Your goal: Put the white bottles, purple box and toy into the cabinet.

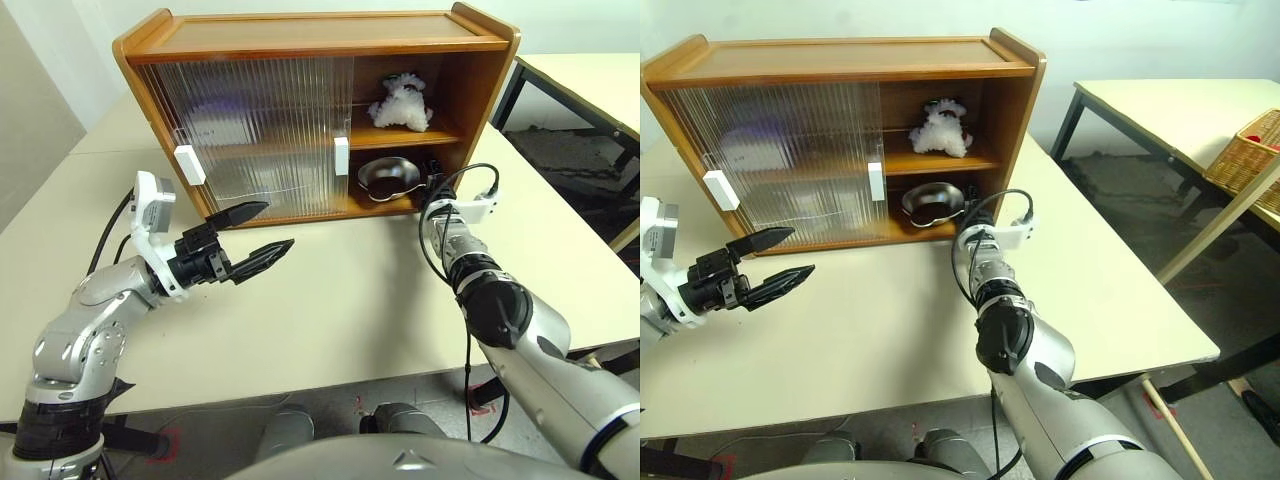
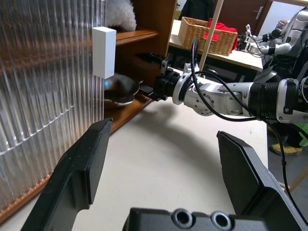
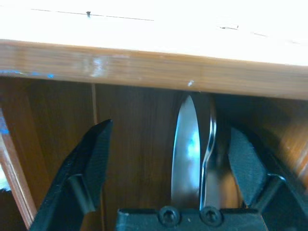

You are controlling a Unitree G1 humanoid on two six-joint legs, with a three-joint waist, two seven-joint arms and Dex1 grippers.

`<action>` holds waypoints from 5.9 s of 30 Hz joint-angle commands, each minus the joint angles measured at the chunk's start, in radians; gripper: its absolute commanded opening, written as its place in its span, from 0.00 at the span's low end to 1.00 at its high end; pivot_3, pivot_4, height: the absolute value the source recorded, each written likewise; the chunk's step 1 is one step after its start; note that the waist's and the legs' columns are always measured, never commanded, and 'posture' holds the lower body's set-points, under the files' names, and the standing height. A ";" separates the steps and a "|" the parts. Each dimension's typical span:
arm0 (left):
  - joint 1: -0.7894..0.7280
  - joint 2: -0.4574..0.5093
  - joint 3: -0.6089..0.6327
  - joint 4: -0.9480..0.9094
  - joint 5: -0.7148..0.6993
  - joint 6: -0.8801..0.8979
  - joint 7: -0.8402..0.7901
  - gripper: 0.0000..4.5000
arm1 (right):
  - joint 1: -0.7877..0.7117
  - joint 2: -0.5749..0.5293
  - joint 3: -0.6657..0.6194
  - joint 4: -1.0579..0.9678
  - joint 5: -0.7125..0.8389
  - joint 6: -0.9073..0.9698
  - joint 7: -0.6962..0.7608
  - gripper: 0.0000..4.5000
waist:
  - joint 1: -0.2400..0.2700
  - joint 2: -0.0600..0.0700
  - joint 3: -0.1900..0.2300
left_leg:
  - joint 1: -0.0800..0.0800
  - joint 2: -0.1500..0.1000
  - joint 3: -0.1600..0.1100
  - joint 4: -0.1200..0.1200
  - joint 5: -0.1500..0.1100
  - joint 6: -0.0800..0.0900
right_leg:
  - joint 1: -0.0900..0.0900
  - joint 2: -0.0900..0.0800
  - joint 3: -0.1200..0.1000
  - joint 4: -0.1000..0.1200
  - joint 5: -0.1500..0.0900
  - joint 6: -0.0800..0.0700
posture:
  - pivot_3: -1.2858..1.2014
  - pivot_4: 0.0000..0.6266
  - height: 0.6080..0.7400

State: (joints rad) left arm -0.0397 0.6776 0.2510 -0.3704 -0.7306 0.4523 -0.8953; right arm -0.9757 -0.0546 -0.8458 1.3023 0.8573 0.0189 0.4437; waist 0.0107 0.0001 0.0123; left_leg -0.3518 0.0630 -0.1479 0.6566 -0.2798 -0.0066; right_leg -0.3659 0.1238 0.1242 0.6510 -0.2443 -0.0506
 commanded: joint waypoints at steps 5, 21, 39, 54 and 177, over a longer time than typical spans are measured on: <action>-0.014 -0.019 -0.028 0.022 0.025 -0.020 -0.010 1.00 | 0.027 -0.020 0.020 -0.071 -0.009 0.069 0.029 0.99 | -0.003 0.000 0.000 | 0.000 0.000 0.001 0.000 0.000 0.000 | 0.000 0.000 0.000 0.000 0.001 0.001 | 0.54 0.00 1.00; -0.050 -0.034 -0.052 0.060 0.037 -0.030 -0.036 1.00 | 0.351 0.037 0.329 -0.684 -0.125 0.368 -0.032 0.99 | -0.015 0.000 0.000 | 0.003 -0.001 0.005 0.001 0.000 0.001 | 0.002 0.002 -0.001 0.000 0.000 0.009 | 0.53 0.00 1.00; -0.066 -0.030 -0.052 0.091 0.043 -0.037 -0.054 1.00 | 0.651 -0.210 0.767 -1.239 -0.325 0.528 0.150 0.99 | -0.018 0.000 0.000 | 0.003 -0.004 0.007 0.002 0.001 0.002 | 0.003 0.003 0.000 0.000 -0.002 0.013 | 0.52 0.01 1.00; -0.053 -0.026 -0.044 0.097 0.052 -0.053 -0.060 1.00 | 0.590 -0.170 1.036 -1.278 -0.664 0.110 0.177 0.10 | -0.024 -0.001 -0.001 | 0.003 -0.004 0.004 0.001 0.001 0.002 | 0.002 0.002 0.000 0.000 -0.004 0.012 | 0.53 0.01 1.00; 0.016 -0.088 0.015 0.221 0.094 -0.150 -0.033 1.00 | 0.748 -0.271 0.689 -1.017 -0.703 -0.212 -0.080 0.99 | -0.022 -0.005 -0.004 | 0.019 0.012 0.003 -0.013 0.003 0.005 | 0.009 0.020 0.002 -0.001 0.002 -0.001 | 0.51 0.00 1.00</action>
State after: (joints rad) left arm -0.0377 0.5986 0.2493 -0.1746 -0.6585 0.3247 -0.9382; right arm -0.2152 -0.3161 -0.1371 0.2260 0.1402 -0.1551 0.3422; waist -0.0108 -0.0053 0.0088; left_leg -0.3328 0.0750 -0.1445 0.6437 -0.2764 -0.0014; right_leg -0.3577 0.1432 0.1260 0.6497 -0.2425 -0.0522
